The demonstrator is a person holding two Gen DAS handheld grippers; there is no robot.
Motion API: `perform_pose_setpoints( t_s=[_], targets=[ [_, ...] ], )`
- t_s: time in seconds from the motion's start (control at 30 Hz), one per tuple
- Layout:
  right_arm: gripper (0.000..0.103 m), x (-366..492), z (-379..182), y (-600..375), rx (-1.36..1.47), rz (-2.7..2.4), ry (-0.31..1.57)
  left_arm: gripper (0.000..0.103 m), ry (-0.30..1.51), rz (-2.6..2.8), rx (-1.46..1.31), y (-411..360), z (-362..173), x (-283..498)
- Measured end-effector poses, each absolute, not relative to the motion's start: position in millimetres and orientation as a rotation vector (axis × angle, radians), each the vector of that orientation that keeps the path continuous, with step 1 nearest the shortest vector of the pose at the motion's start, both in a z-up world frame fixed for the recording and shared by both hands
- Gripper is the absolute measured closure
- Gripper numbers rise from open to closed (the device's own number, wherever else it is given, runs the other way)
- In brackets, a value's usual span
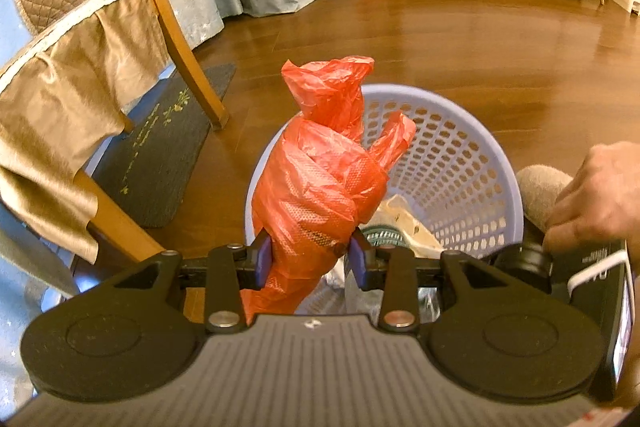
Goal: Collect trash
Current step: 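Lift the red bag over the basket and open the left gripper, then lower the lavender basket onto the floor with the right gripper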
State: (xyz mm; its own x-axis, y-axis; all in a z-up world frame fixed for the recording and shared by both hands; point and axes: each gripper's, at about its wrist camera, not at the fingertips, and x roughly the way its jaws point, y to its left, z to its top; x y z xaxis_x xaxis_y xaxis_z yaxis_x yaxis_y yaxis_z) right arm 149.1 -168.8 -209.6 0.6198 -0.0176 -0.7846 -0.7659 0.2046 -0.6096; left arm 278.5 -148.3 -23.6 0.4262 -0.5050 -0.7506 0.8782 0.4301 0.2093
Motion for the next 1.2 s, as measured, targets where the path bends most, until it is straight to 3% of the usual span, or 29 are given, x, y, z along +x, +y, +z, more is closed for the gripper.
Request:
perform_pose_setpoints(
  t_s=[0.2, 0.23, 0.27, 0.3, 1.2],
  targets=[
    [0.098, 147.1, -209.3, -168.0, -1.269, 0.597, 0.766, 0.064, 0.644, -0.962, 0.642, -155.9, -22.5, 277.7],
    [0.098, 146.9, -209.1, -167.7, -1.267, 0.597, 0.767, 0.060, 0.636, -0.969, 0.632, -156.8, -22.3, 278.0],
    [0.098, 147.0, -209.0, -166.9, -1.267, 0.597, 0.767, 0.045, 0.630, -0.971, 0.622, -157.4, -22.0, 278.9],
    [0.098, 145.8, -207.9, -167.4, -1.267, 0.597, 0.767, 0.042, 0.625, -0.975, 0.612, -157.8, -21.8, 279.6],
    [0.098, 141.1, -197.6, -171.8, -1.207, 0.604, 0.781, 0.037, 0.657, -0.874, 0.529, -131.3, -24.3, 289.5]
  ],
)
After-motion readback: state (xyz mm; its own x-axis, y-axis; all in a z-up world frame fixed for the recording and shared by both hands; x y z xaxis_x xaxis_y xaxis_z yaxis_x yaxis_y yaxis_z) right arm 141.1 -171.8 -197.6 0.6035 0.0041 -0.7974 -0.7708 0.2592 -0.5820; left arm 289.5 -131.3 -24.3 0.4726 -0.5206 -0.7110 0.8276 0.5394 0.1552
